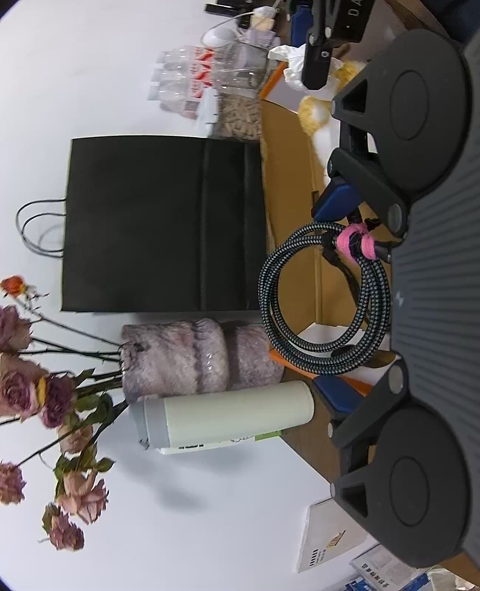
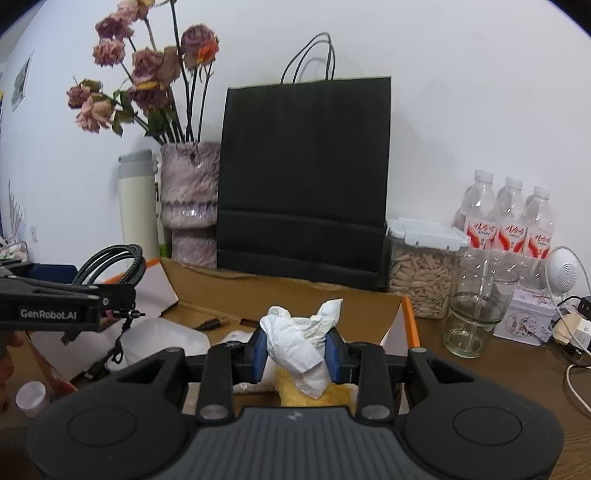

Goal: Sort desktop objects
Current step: 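Carry the braided cable and tissue over the cardboard box with both tools, then lower both items into the box and open both tools to release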

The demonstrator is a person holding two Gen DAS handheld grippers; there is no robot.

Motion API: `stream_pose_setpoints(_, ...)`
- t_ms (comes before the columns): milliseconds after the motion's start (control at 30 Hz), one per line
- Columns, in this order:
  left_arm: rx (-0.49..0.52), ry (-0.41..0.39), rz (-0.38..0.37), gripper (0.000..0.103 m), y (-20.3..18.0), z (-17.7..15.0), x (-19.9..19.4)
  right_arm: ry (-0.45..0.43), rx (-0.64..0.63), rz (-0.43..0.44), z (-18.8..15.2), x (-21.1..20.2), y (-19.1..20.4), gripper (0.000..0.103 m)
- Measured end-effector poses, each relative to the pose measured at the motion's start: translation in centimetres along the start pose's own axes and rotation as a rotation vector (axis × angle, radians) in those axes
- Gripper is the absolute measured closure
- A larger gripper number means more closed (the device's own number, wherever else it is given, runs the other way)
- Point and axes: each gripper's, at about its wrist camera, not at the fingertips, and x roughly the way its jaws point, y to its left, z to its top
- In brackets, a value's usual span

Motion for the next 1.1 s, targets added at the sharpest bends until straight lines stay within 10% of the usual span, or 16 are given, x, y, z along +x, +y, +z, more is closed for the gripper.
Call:
stream_pose_setpoints(700,0.006,-0.013,-0.039,0.008,-0.6,-0.3,-0.3,0.03,-0.016,0.017,-0.9,0.0,0.5,0.065)
stream_pose_setpoints(1100,-0.021,-0.015,-0.025,0.0,-0.3,-0.2,-0.4,-0.004,0.0,0.011,-0.5,-0.7,0.3,0.007)
